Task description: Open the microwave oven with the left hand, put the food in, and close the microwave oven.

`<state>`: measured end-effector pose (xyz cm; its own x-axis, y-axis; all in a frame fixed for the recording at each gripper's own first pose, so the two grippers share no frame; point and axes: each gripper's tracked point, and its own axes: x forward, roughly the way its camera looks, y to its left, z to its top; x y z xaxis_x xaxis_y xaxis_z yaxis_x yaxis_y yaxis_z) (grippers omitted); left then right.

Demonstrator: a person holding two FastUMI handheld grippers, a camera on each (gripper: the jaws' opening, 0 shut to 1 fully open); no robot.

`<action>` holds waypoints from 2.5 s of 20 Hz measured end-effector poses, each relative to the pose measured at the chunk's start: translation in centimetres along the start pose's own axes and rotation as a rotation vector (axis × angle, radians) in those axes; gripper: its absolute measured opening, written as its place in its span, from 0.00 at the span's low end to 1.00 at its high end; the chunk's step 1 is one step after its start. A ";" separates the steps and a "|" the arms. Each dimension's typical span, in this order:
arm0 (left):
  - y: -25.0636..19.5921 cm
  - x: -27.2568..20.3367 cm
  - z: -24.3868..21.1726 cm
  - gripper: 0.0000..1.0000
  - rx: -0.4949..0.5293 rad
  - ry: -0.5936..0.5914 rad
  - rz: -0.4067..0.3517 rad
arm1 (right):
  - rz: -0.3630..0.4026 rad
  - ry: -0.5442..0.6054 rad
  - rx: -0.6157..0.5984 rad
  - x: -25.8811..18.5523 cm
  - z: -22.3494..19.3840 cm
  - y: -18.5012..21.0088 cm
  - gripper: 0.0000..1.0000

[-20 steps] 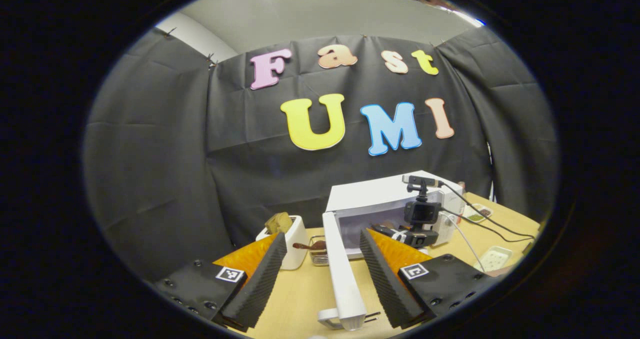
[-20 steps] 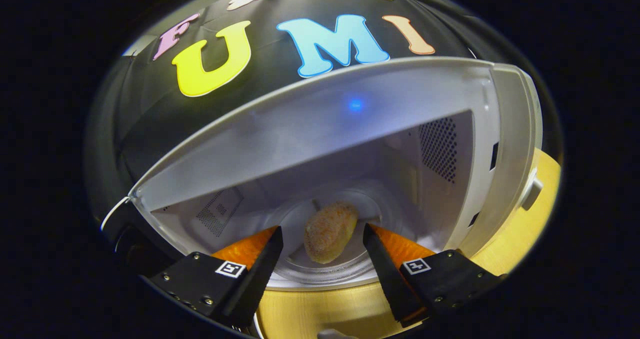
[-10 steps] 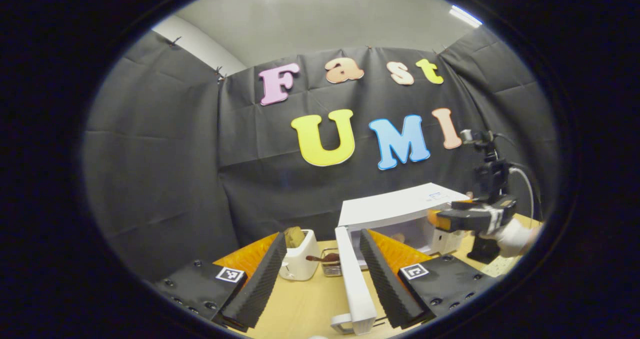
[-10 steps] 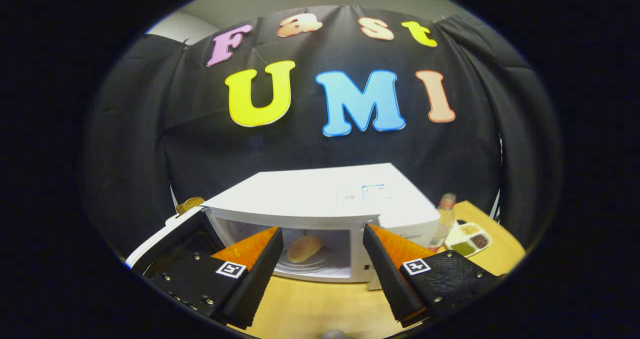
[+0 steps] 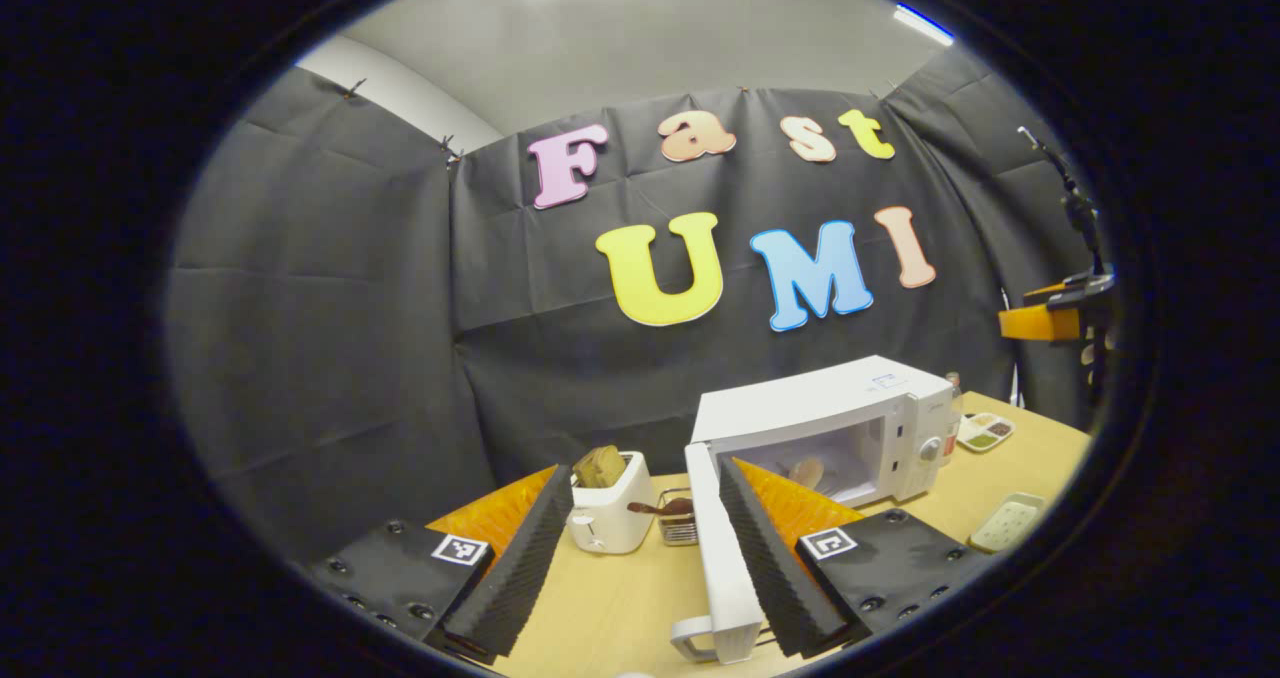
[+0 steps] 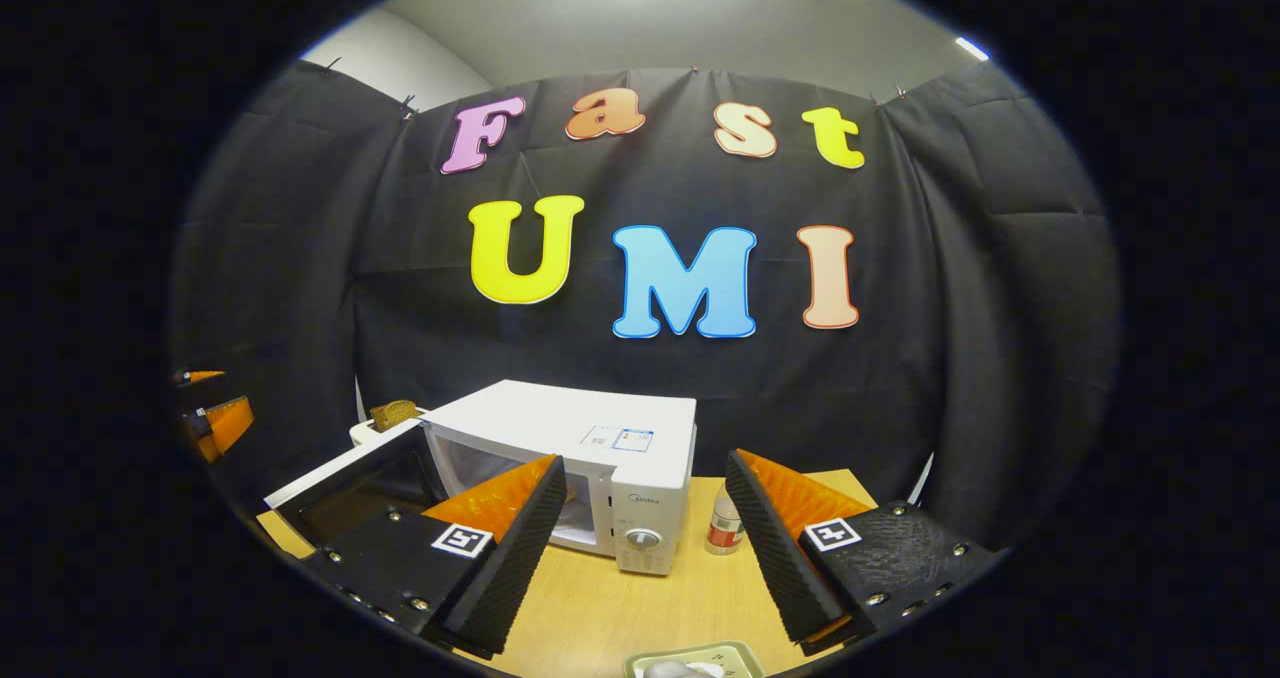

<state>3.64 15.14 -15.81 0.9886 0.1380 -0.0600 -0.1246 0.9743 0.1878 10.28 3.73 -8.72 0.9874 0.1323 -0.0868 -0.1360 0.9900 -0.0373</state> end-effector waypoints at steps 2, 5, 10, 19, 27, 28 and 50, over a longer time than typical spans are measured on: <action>0.2 0.3 -0.7 1.00 -0.022 0.009 0.004 | 0.008 0.026 0.018 -0.6 -0.2 -0.4 0.98; 2.1 0.3 -2.5 1.00 -0.019 0.022 0.041 | 0.008 0.044 0.054 -1.1 0.2 -0.6 0.98; 5.9 -0.6 -12.2 0.99 -0.025 0.170 0.113 | 0.023 0.072 0.010 -1.6 0.5 0.4 0.98; 3.0 -1.4 -20.7 0.94 -0.002 0.305 0.058 | 0.038 0.111 0.010 -2.1 -0.3 2.2 0.98; -4.7 -1.6 -19.5 0.94 0.010 0.290 -0.083 | 0.000 0.151 0.043 -3.6 -1.9 -0.1 0.98; -6.2 -1.4 -19.4 0.94 0.016 0.288 -0.106 | -0.008 0.156 0.048 -3.9 -2.2 -0.6 0.98; -32.2 10.1 -12.8 1.00 0.054 0.178 -0.462 | -0.206 0.257 0.153 -7.2 -4.6 -13.2 0.98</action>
<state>16.58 -12.59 -34.97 0.9090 -0.2733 -0.3148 0.3326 0.9307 0.1524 4.58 -10.53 -12.22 0.9376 -0.0683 -0.3410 0.0968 0.9930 0.0673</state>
